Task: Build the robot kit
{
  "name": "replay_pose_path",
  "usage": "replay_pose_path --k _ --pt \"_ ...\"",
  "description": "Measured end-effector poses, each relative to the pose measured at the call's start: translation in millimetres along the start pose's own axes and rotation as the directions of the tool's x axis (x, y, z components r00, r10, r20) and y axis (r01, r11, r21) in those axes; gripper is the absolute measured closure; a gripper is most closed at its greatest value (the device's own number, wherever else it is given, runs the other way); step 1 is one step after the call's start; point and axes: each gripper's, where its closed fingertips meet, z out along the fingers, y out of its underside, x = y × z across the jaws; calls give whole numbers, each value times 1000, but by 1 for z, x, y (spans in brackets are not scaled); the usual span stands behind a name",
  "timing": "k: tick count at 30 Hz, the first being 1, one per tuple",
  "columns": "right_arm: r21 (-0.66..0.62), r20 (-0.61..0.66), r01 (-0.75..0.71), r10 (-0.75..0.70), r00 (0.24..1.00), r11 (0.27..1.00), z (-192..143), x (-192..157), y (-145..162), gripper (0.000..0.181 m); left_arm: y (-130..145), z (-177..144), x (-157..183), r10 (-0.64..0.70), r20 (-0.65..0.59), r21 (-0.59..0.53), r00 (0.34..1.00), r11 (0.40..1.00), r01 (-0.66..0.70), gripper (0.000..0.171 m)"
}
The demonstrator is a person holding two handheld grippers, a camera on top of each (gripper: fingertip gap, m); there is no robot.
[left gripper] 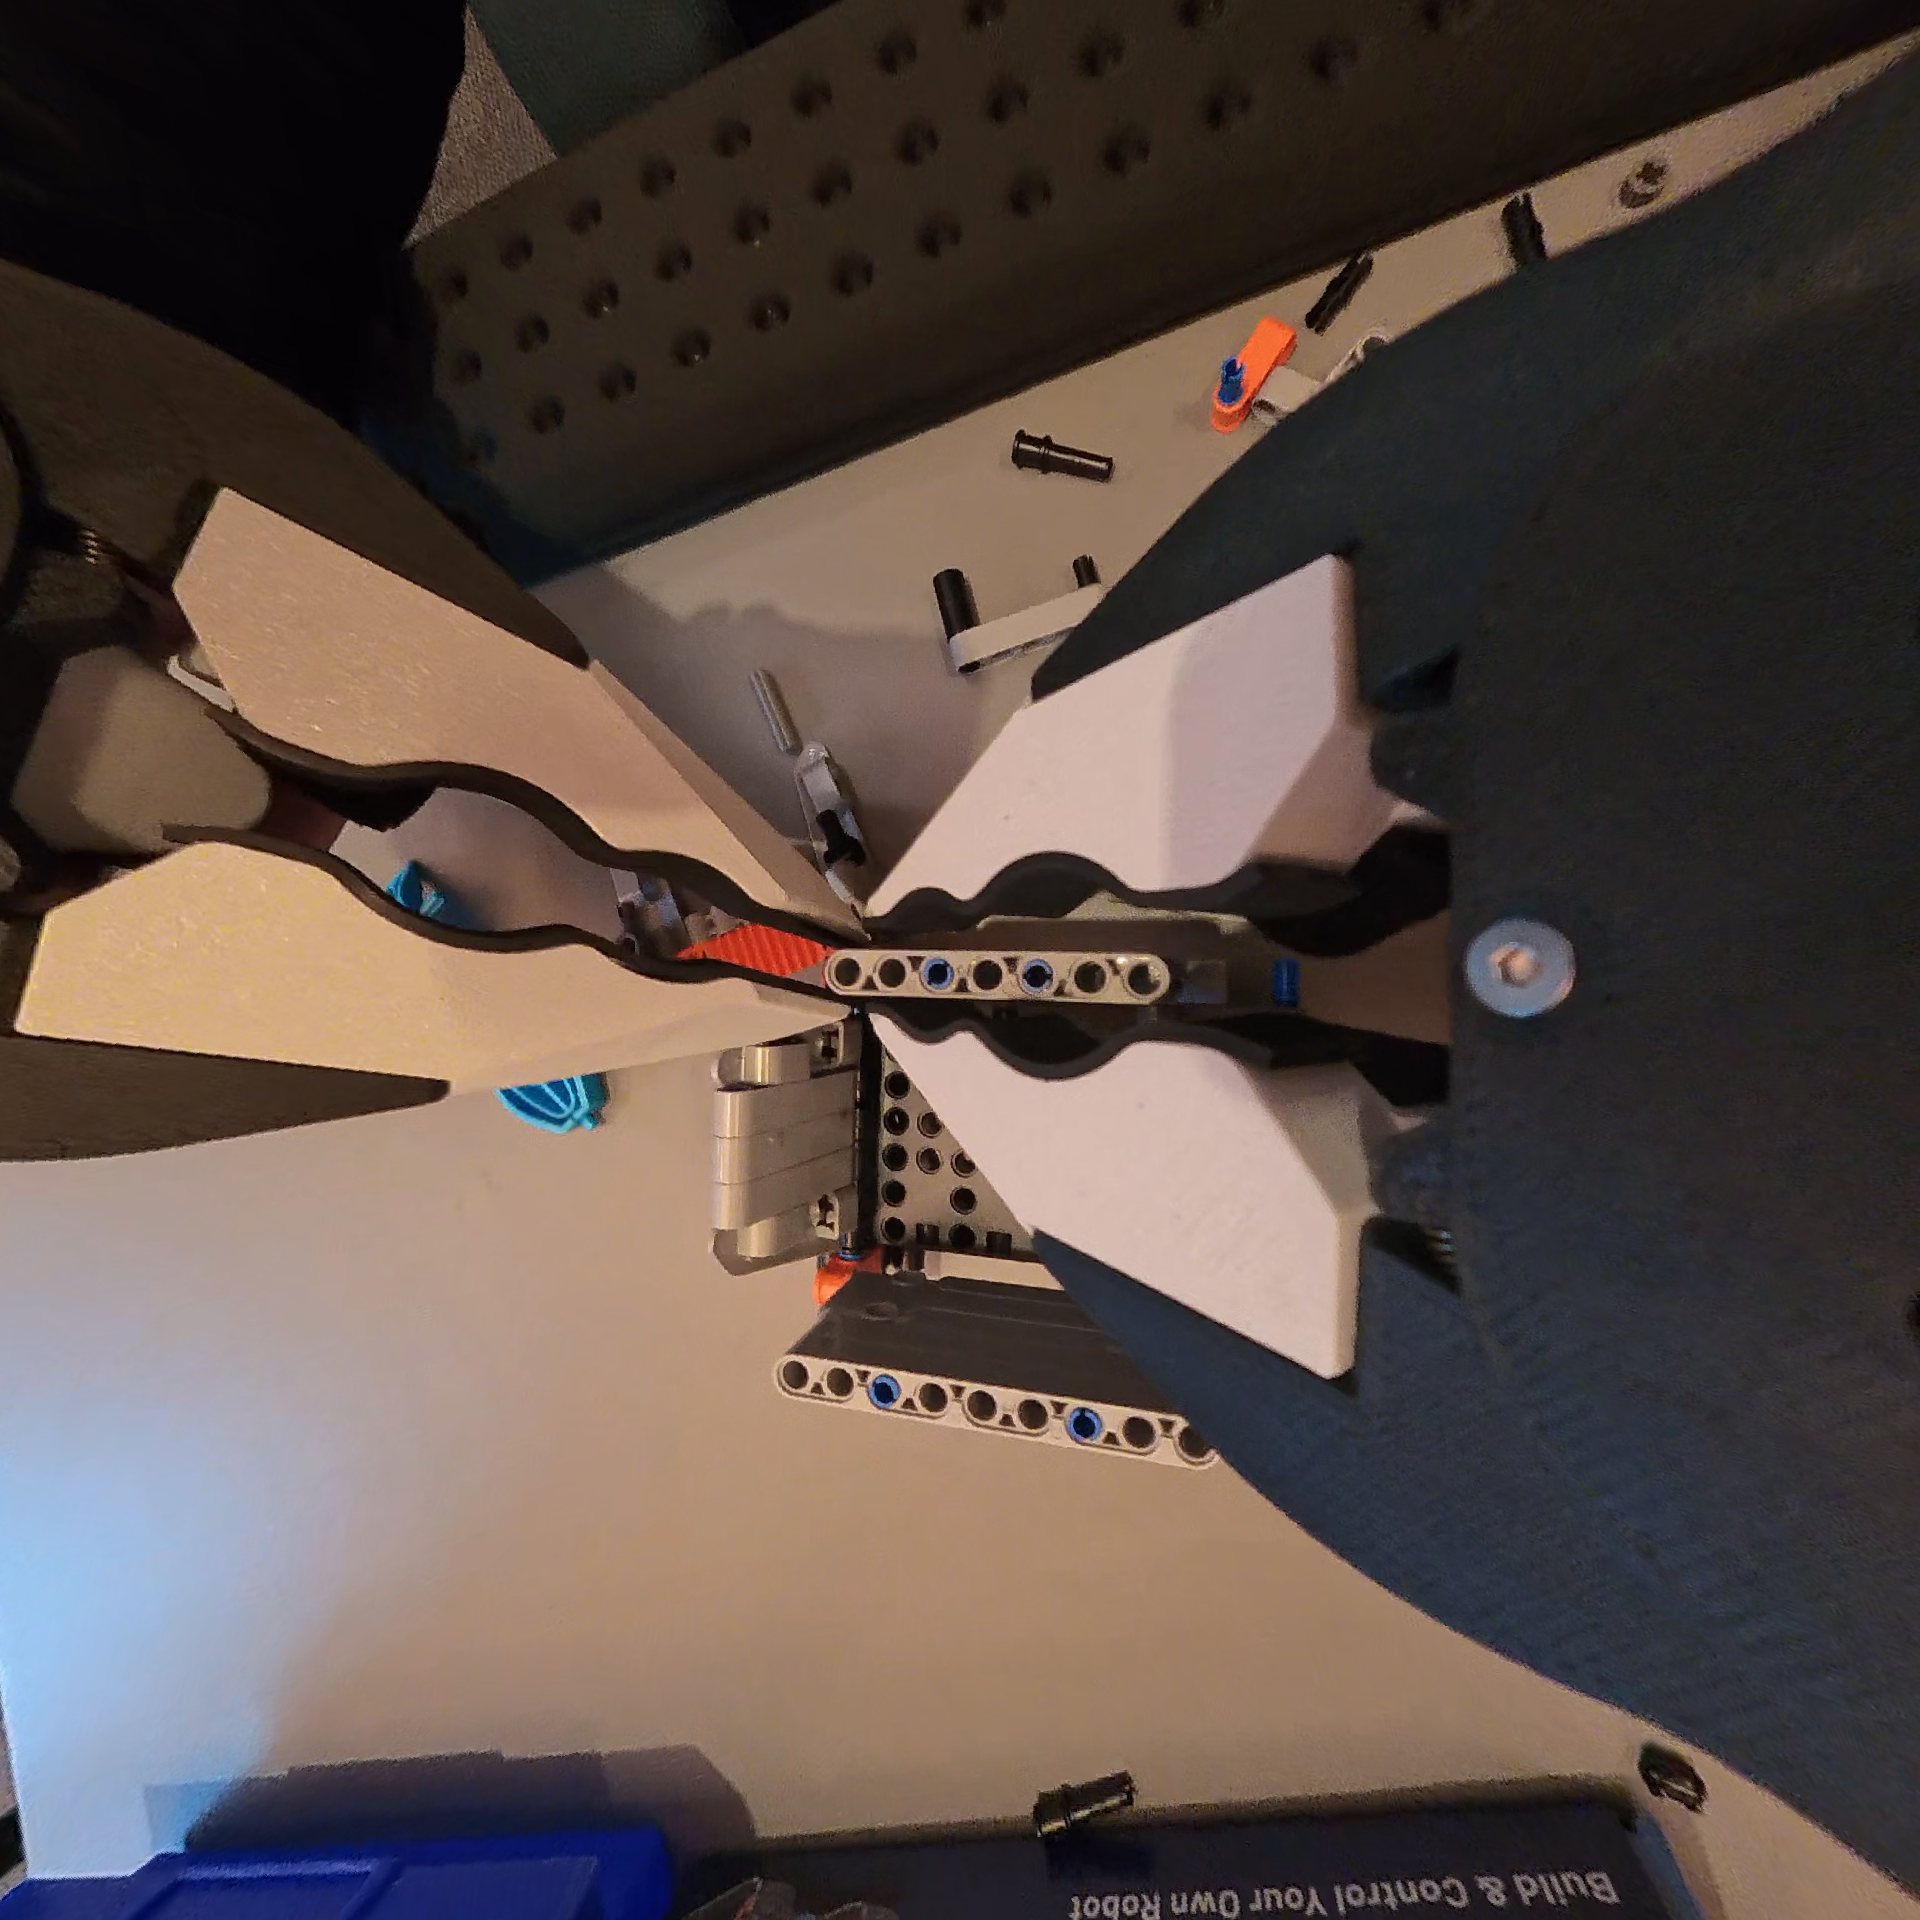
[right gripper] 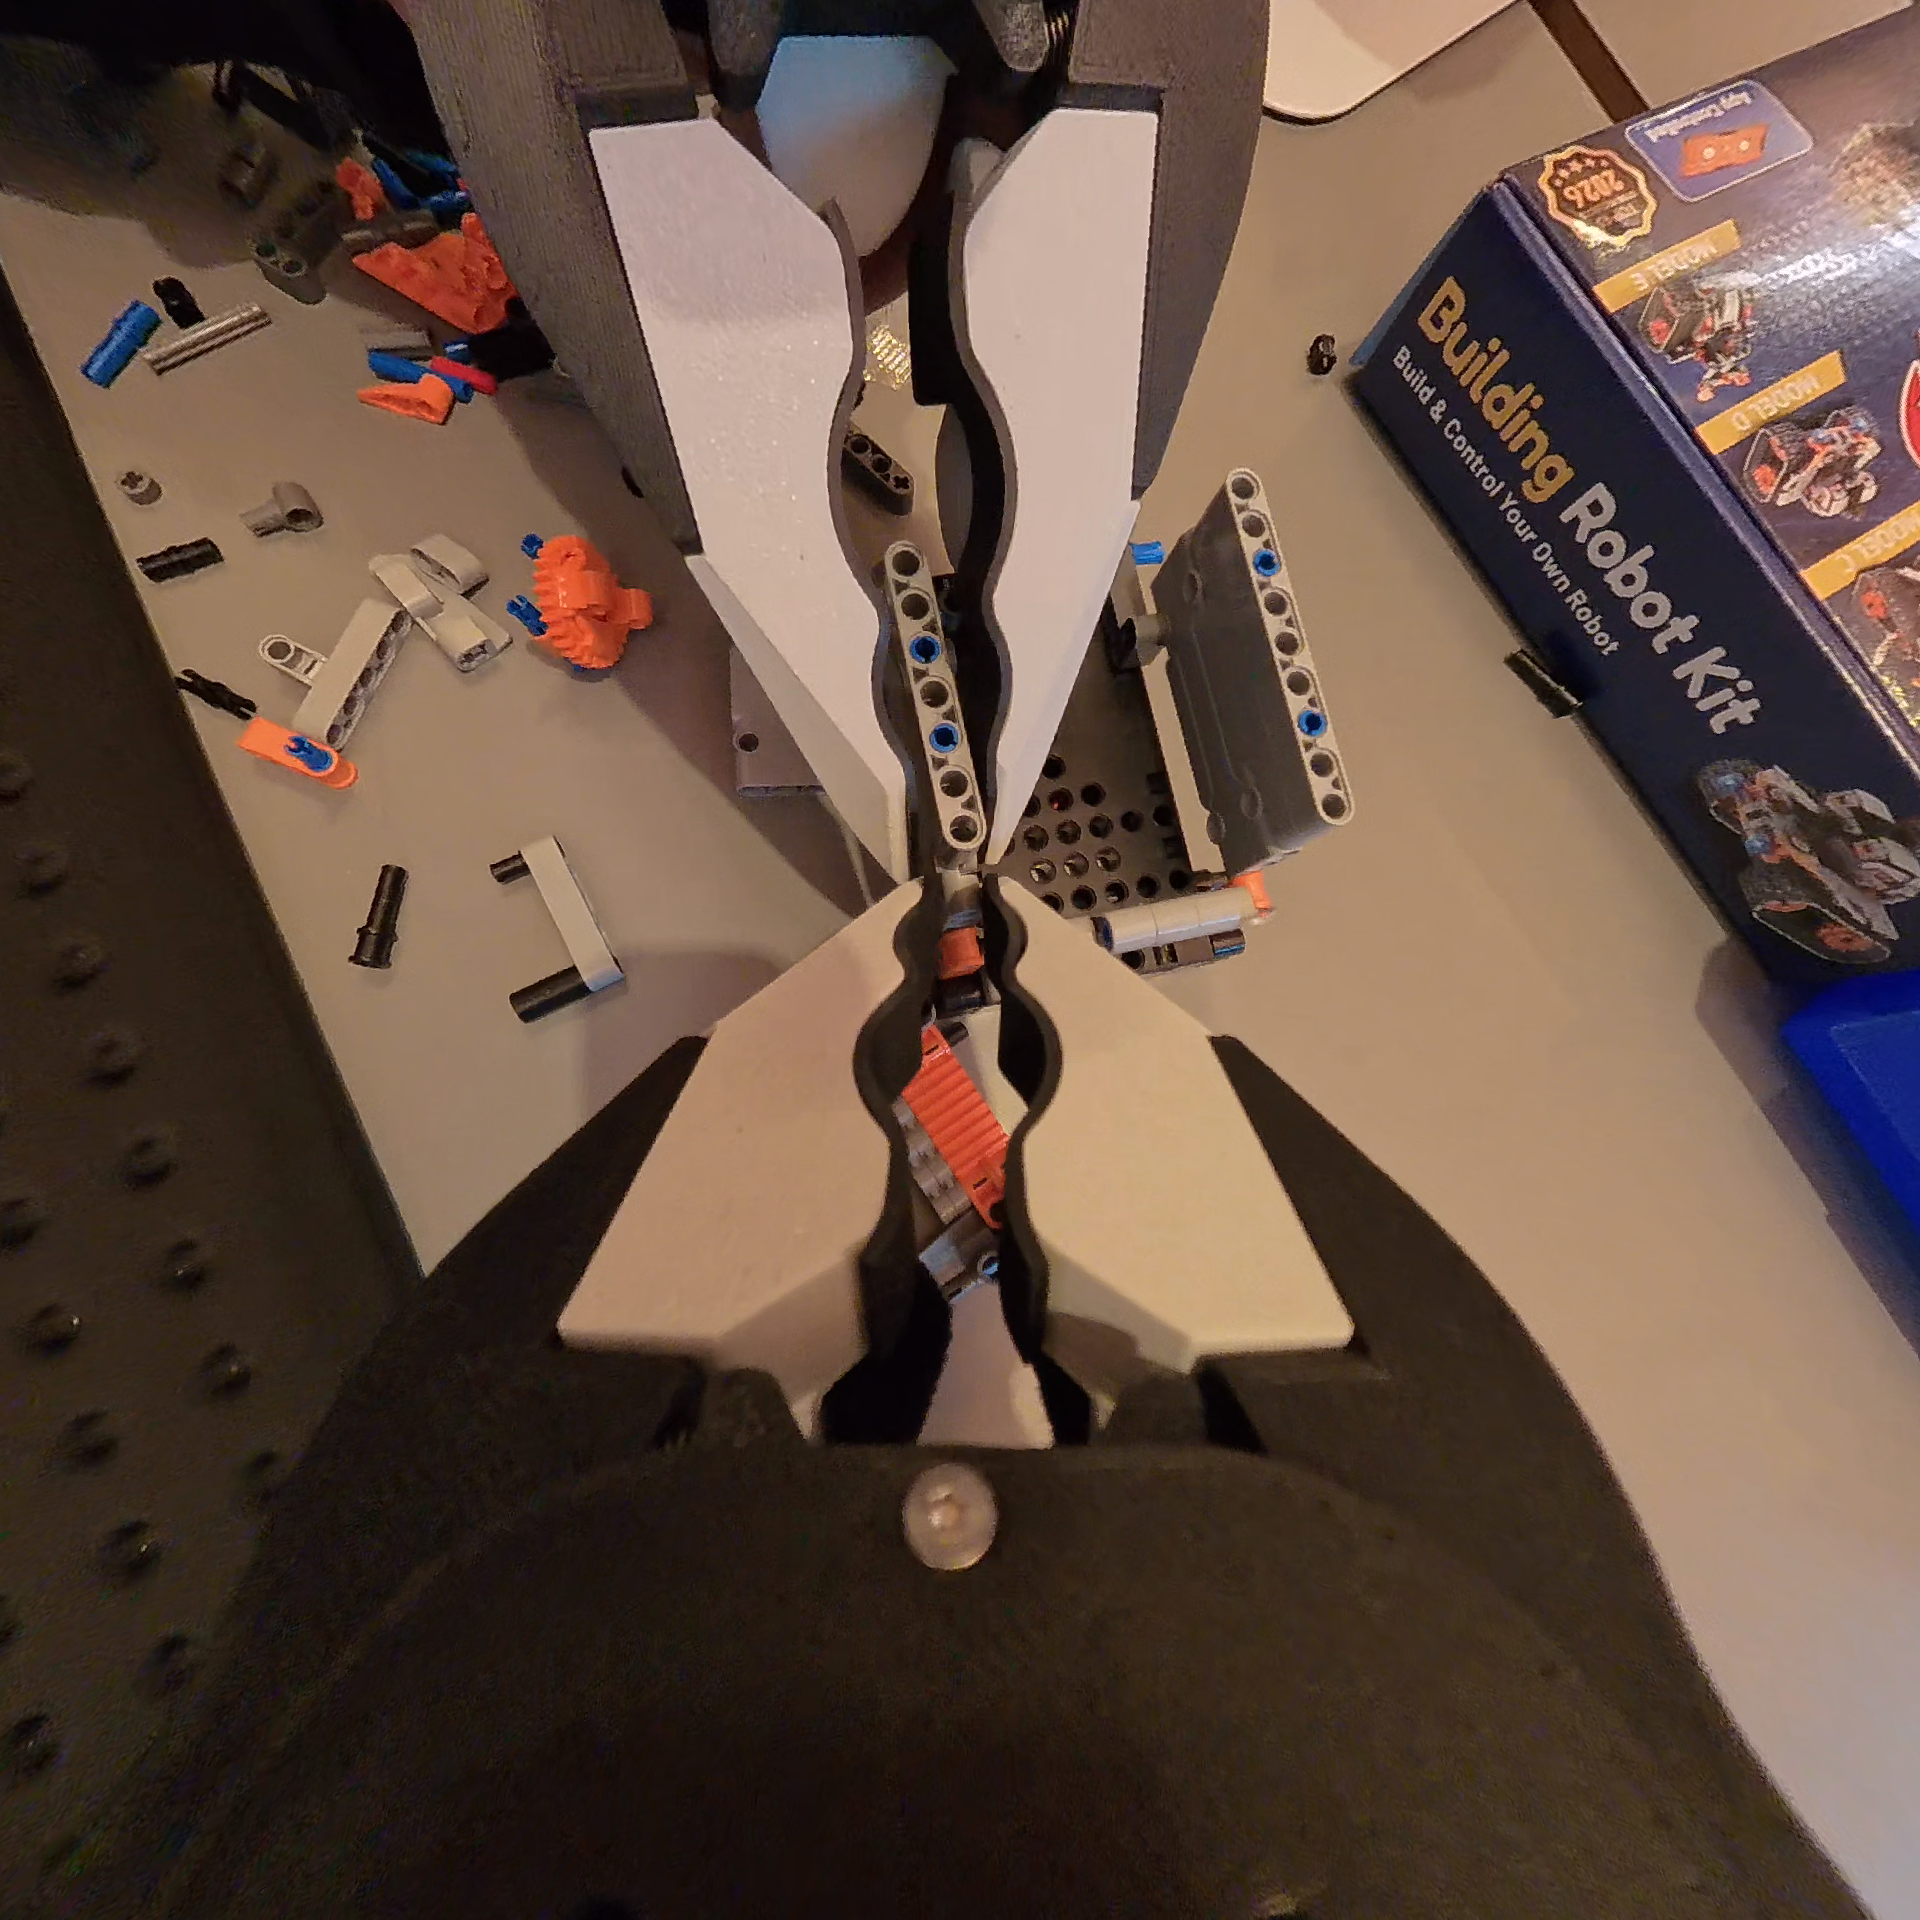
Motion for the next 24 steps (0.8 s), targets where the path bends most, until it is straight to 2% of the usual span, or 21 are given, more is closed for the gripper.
replay_pose_path --k 7,12,19,24 --pt "-64 -18 71 -73 997 995 2 0 -1 176 1 -1 -1 11 15 26 1000 1000 -11 165" --pt "-167 4 115 -116 993 979 3 1 0 177 -1 -1 -3 16 42 66 999 998 -19 168" --pt "-205 22 124 -122 992 971 3 2 0 177 -2 -2 -5 -24 48 129 999 992 18 169" --pt "-186 44 107 -101 994 977 4 3 0 177 -3 -3 -5 -39 65 158 997 987 28 169"
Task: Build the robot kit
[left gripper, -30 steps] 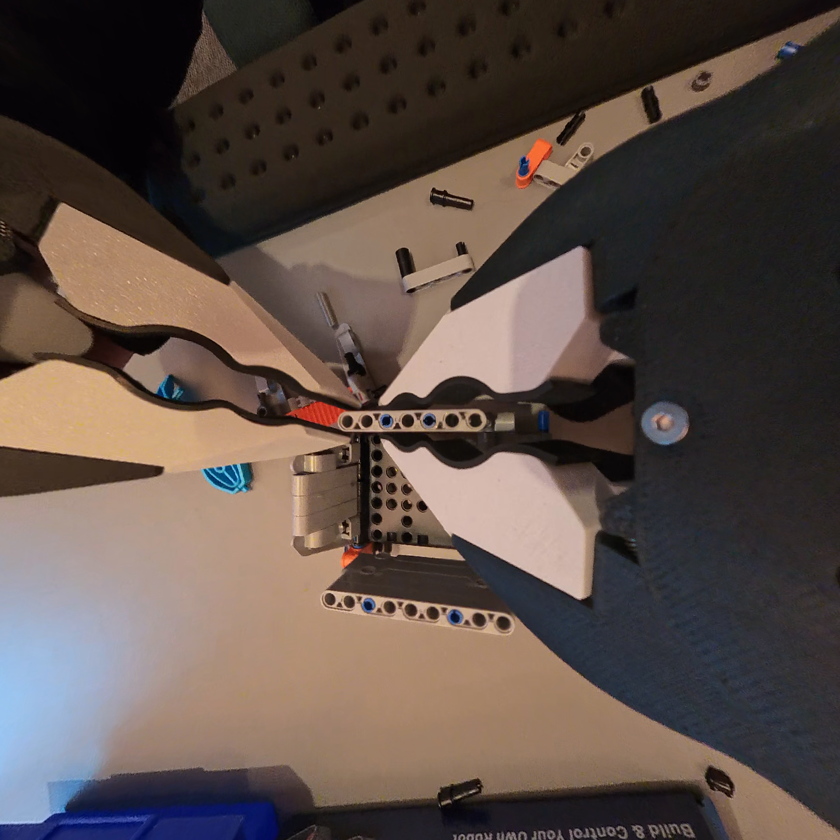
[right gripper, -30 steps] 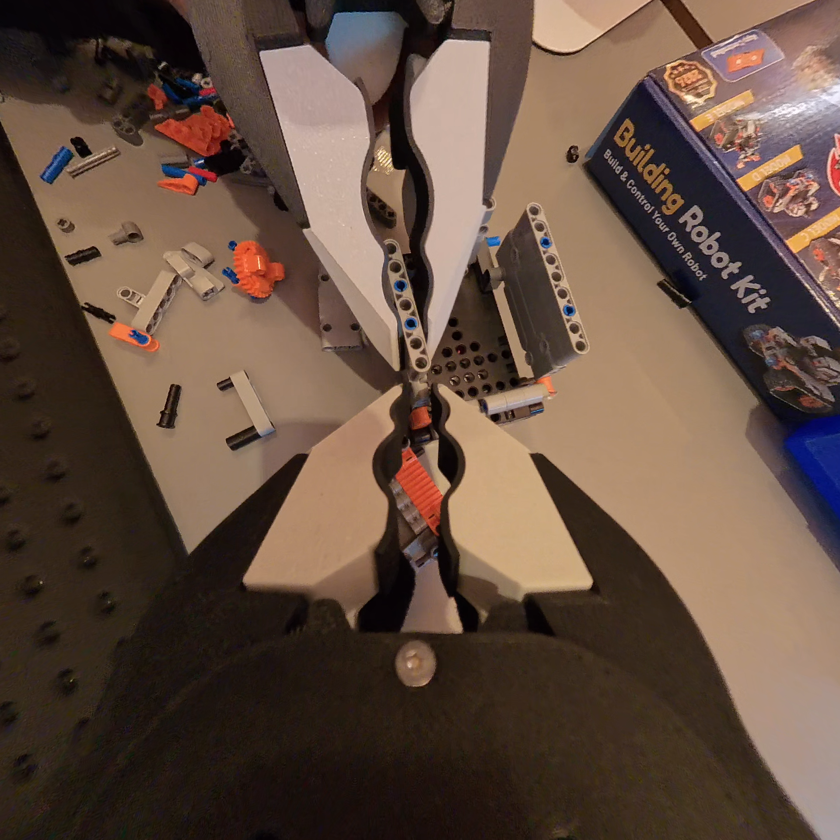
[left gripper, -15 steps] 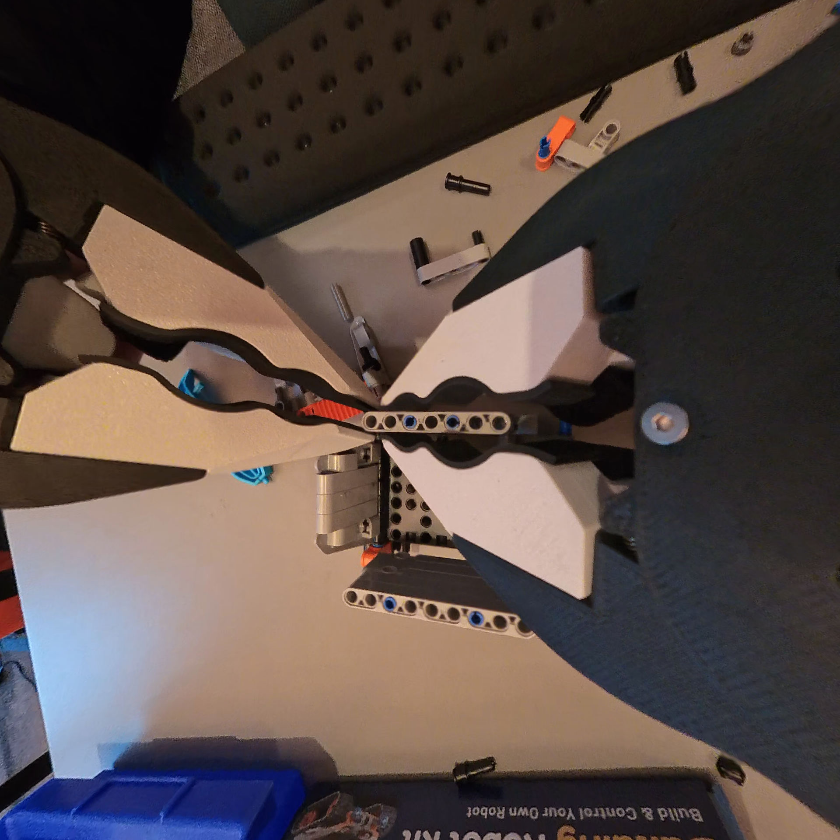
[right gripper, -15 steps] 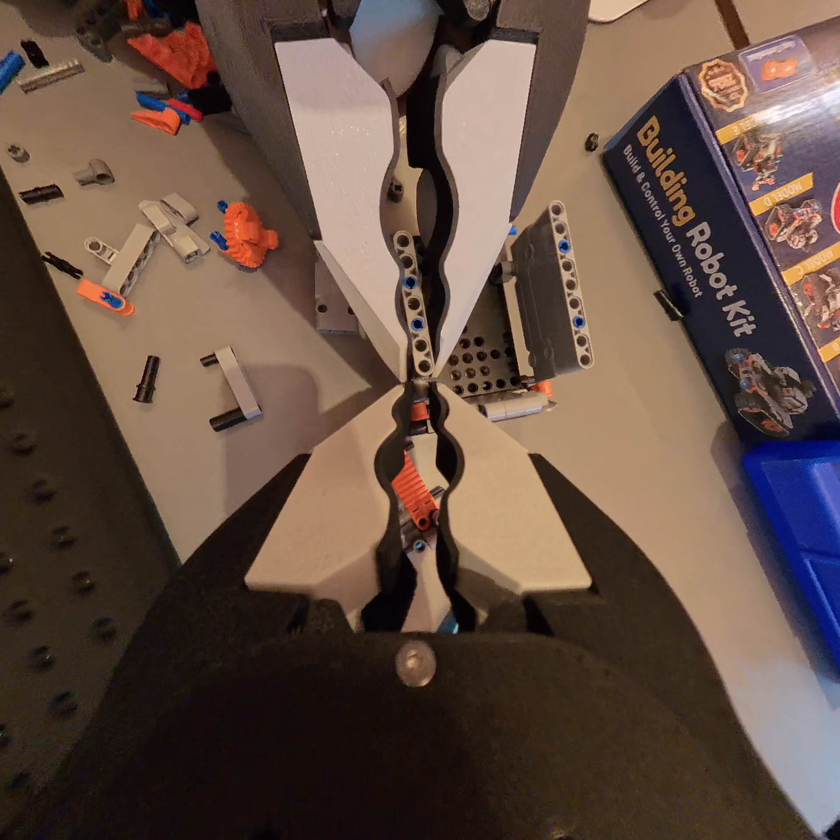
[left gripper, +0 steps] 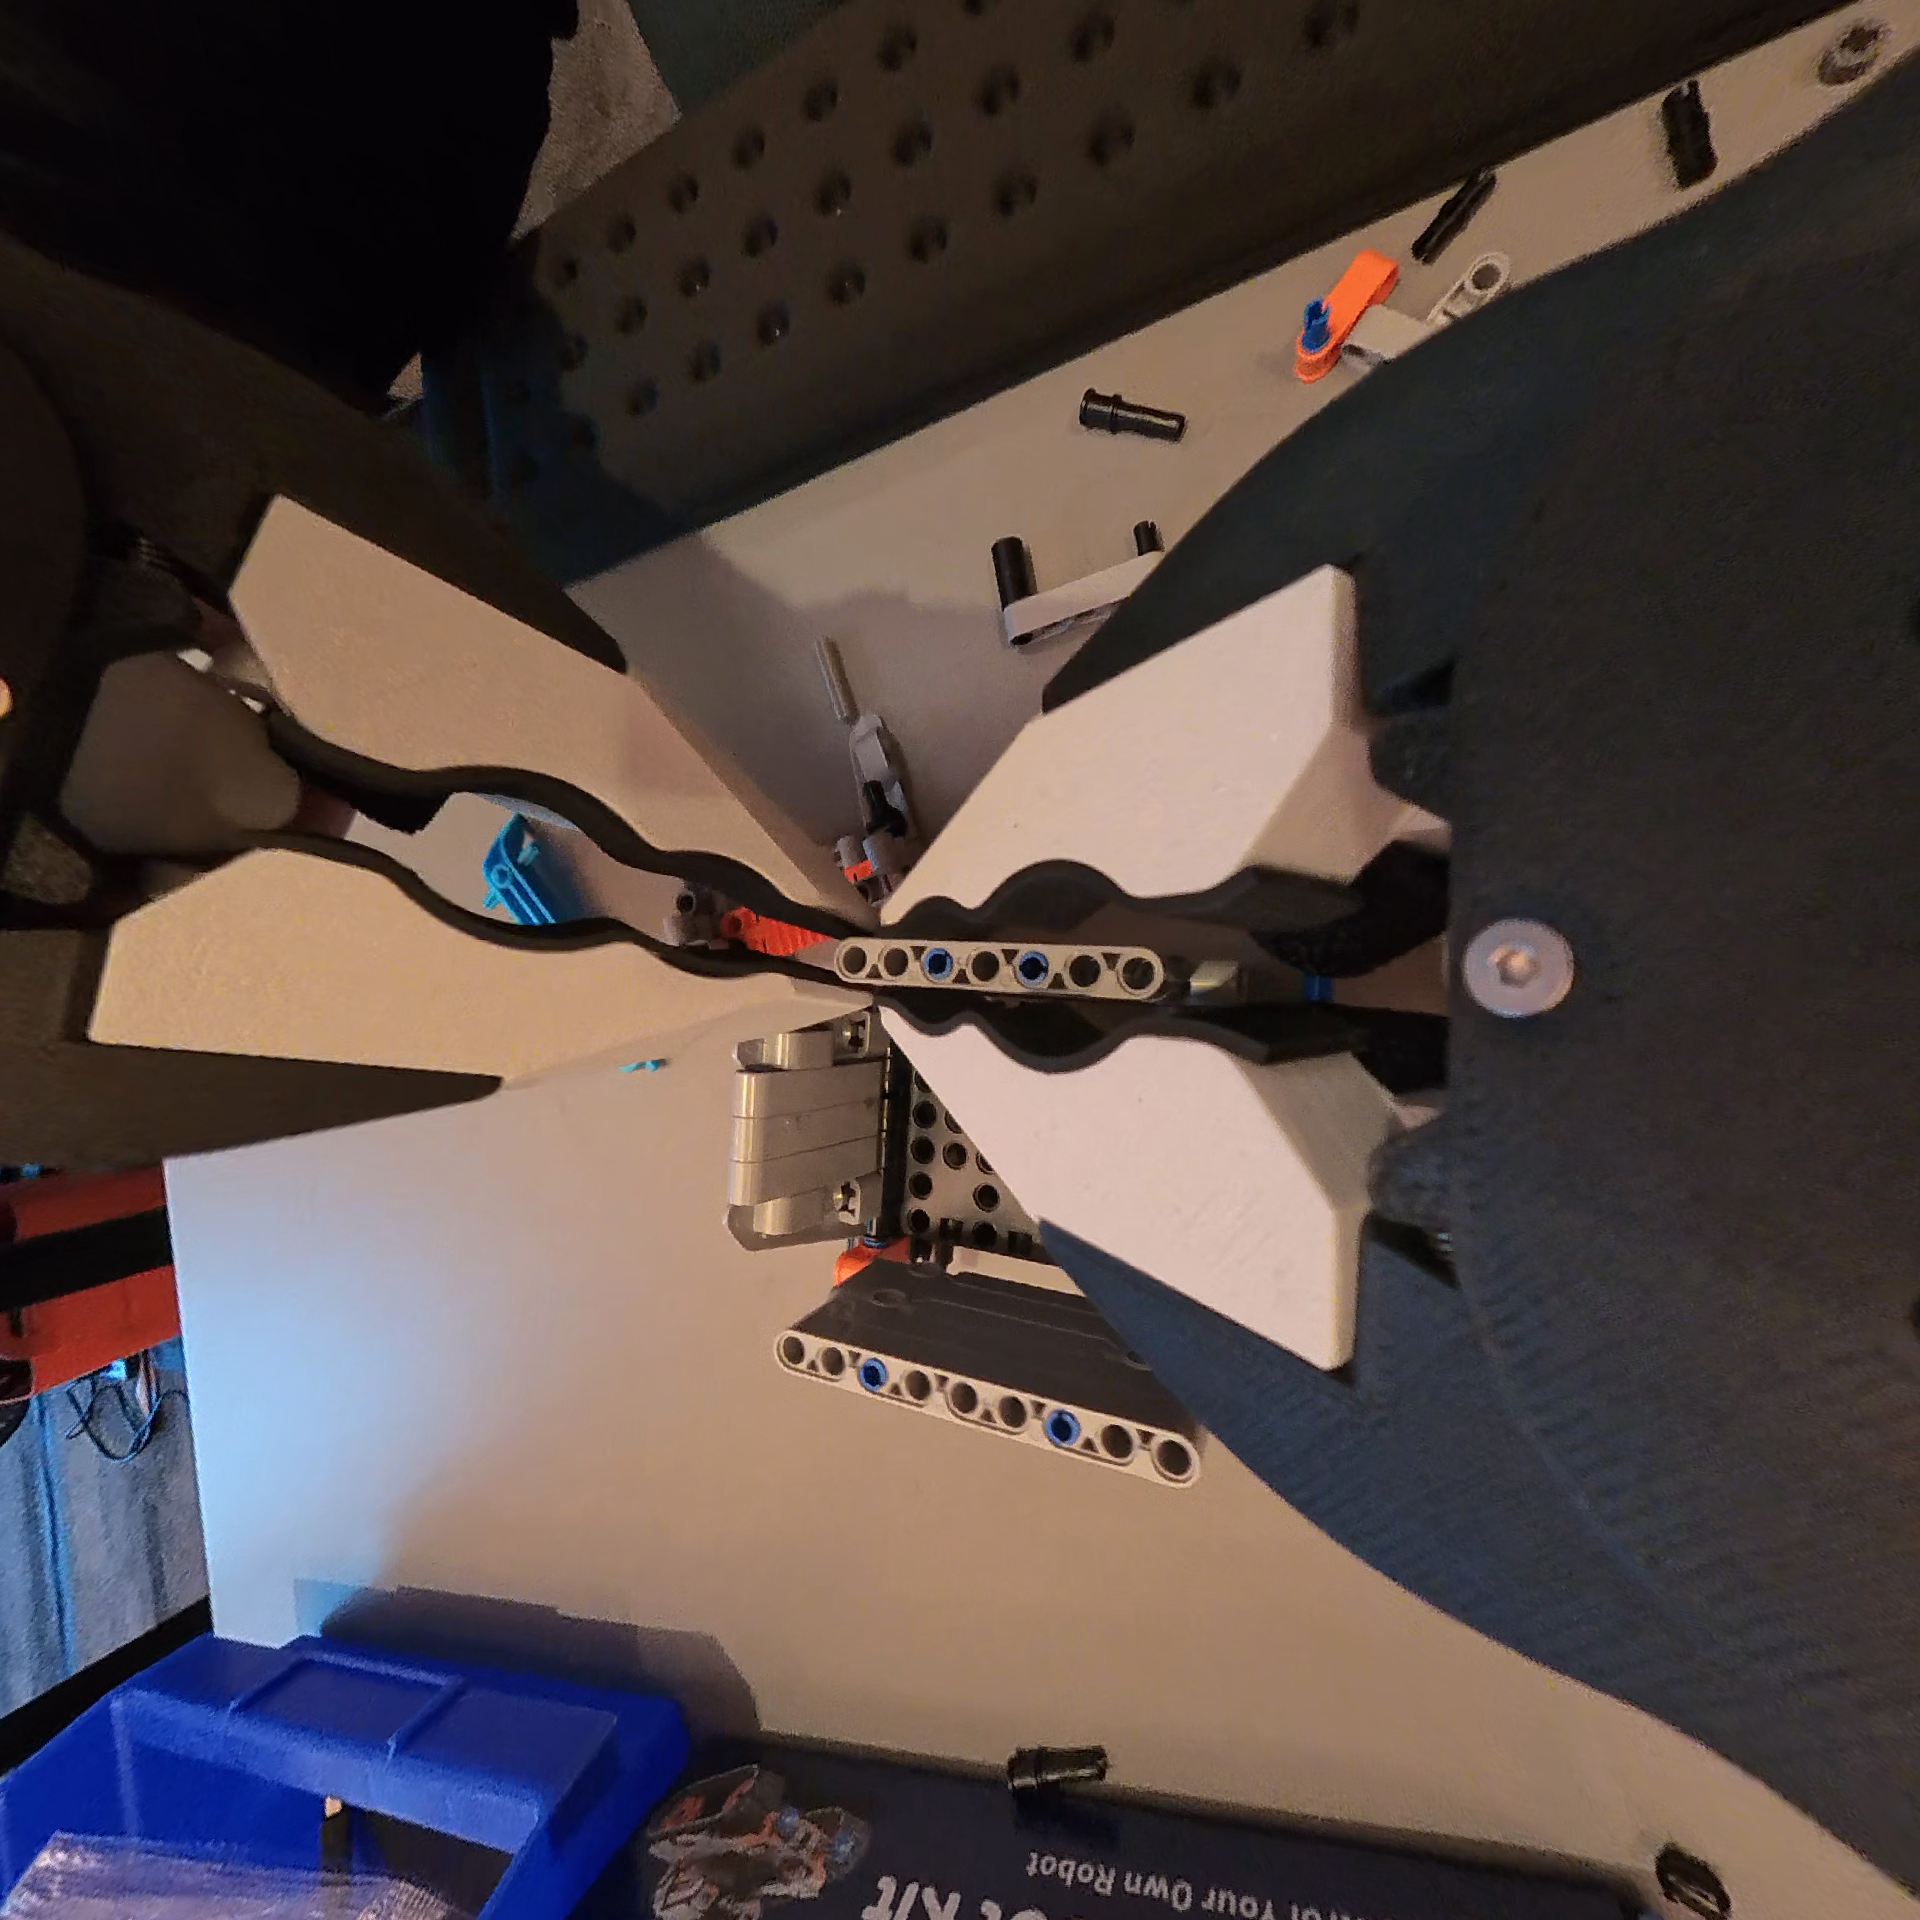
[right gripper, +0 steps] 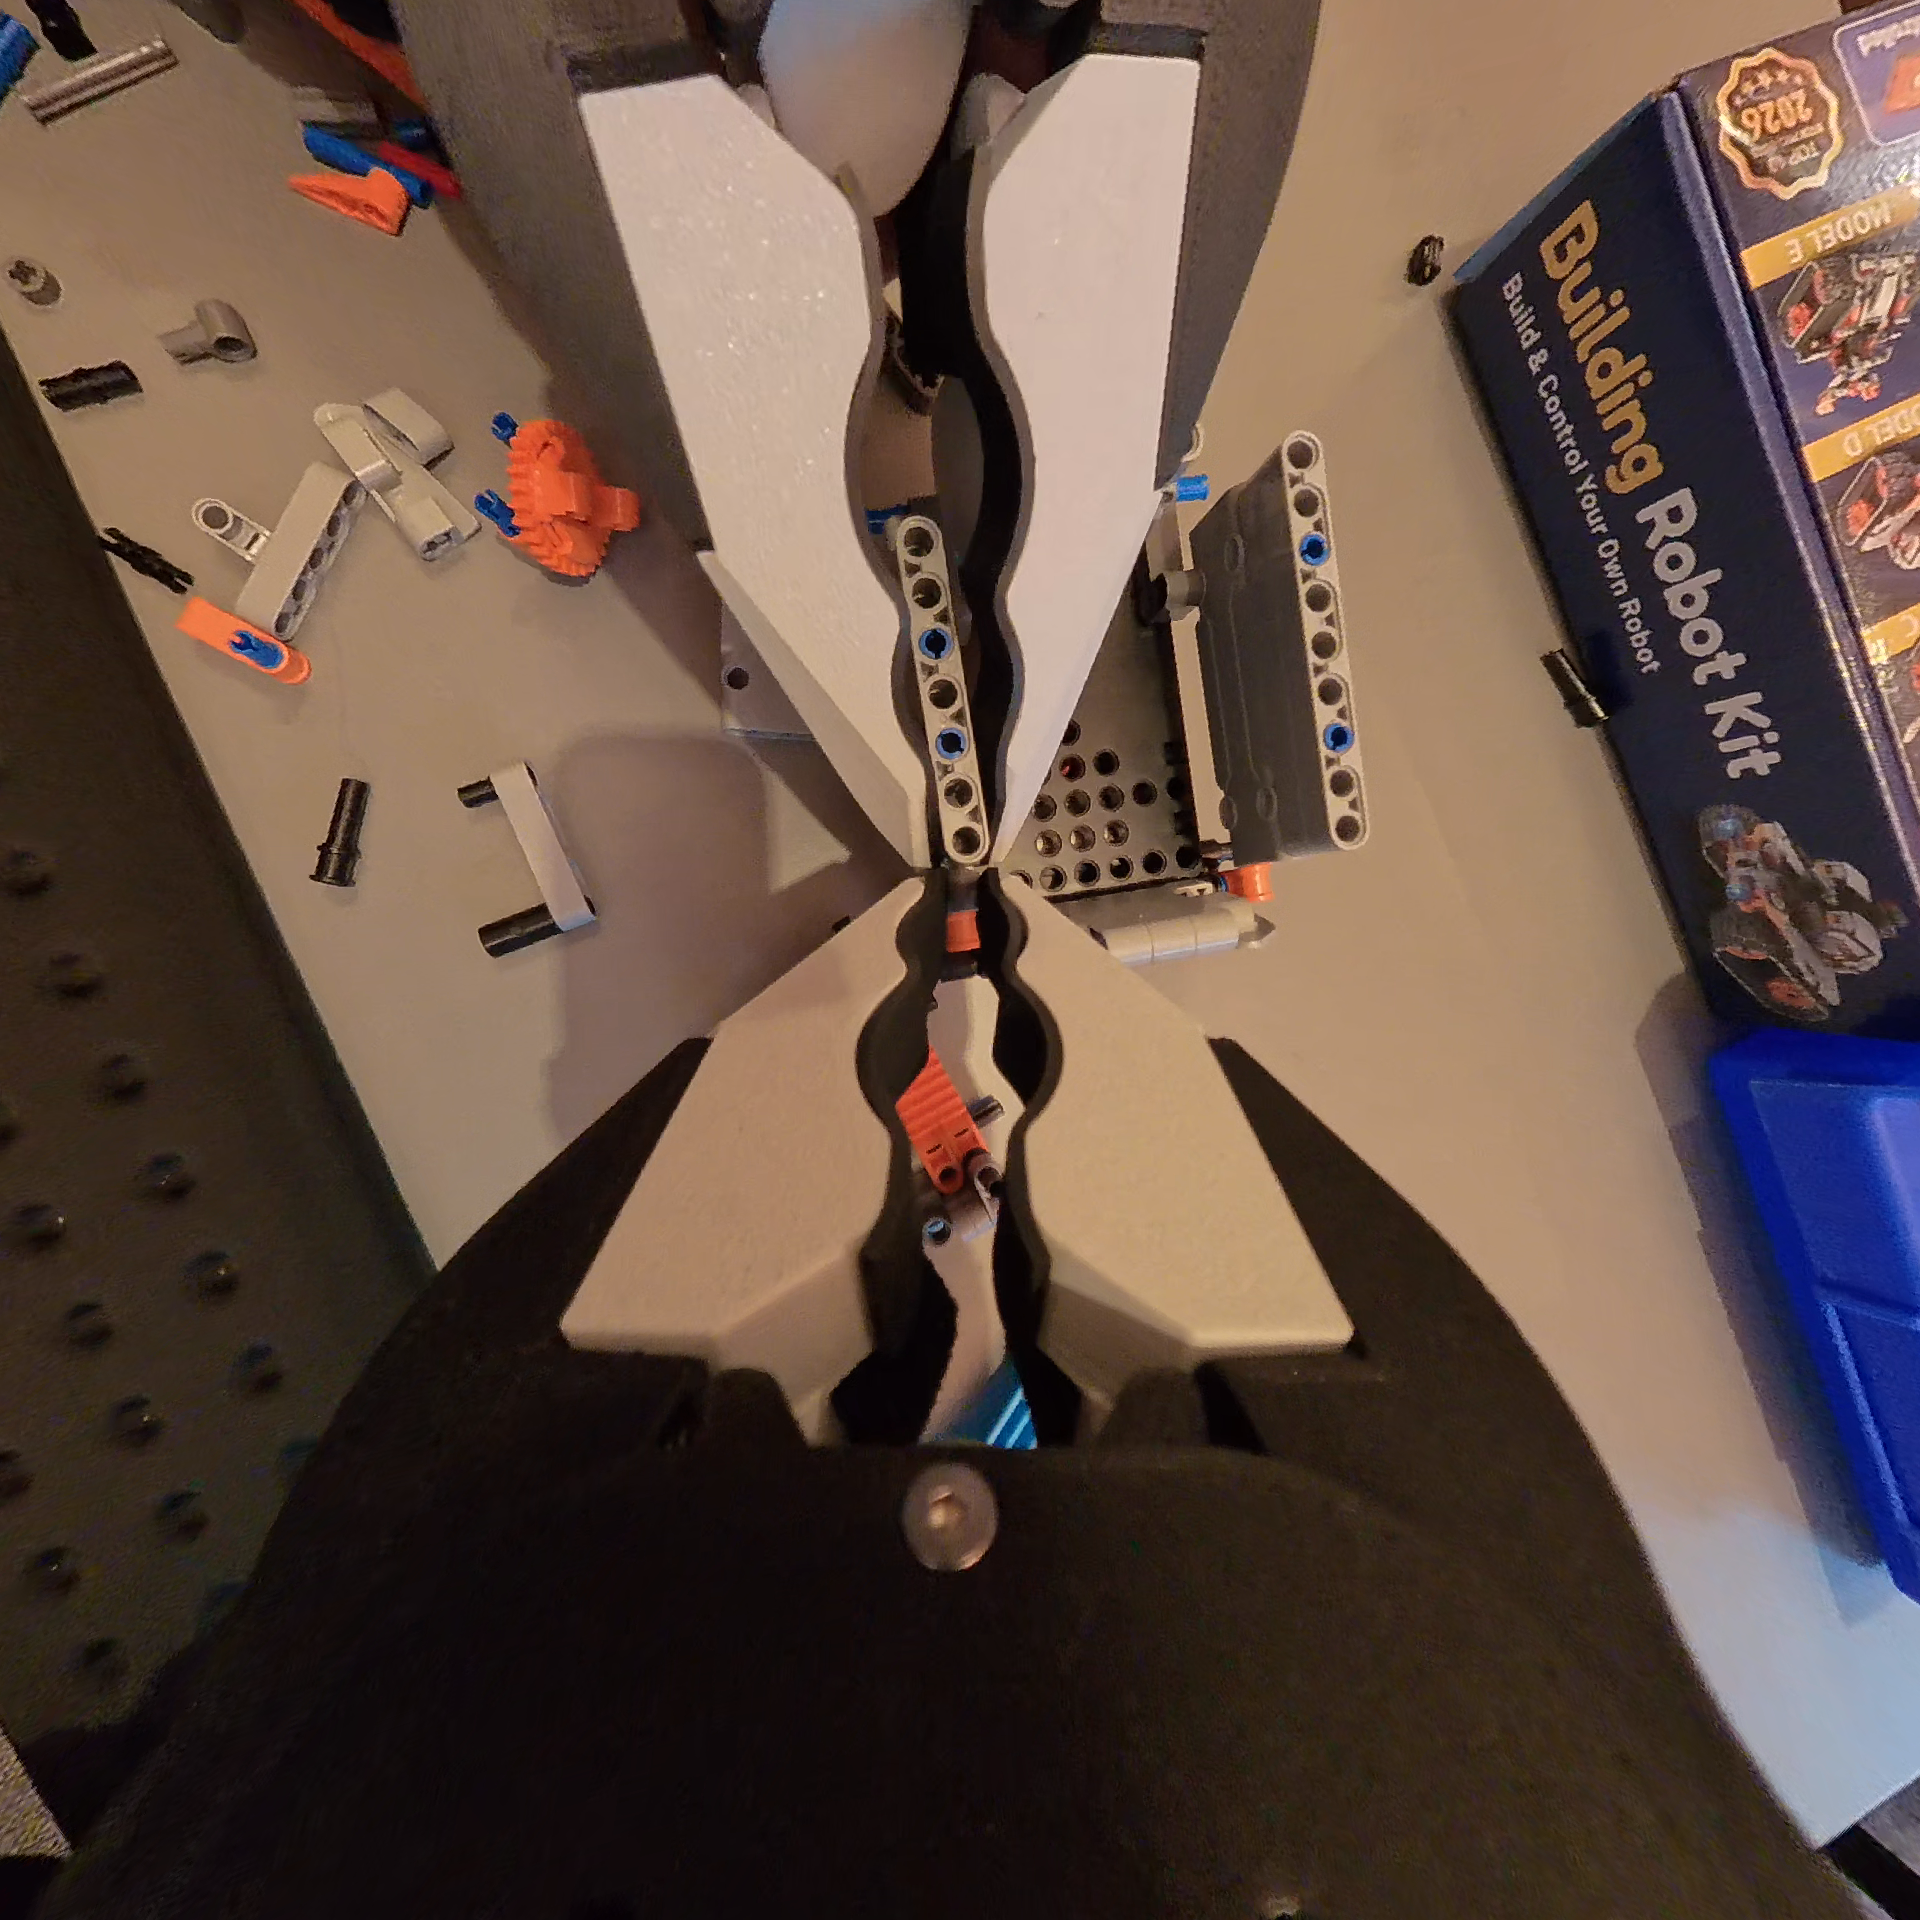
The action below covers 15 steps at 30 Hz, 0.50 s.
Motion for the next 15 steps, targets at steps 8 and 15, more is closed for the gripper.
replay_pose_path --k 8,15 --pt "28 -1 1 -1 1000 1000 0 2 -1 177 -3 -1 -3 -92 -45 65 995 993 94 169" --pt "41 -12 9 -9 1000 999 2 2 -3 177 2 -3 -2 -3 2 -3 1000 1000 3 167"
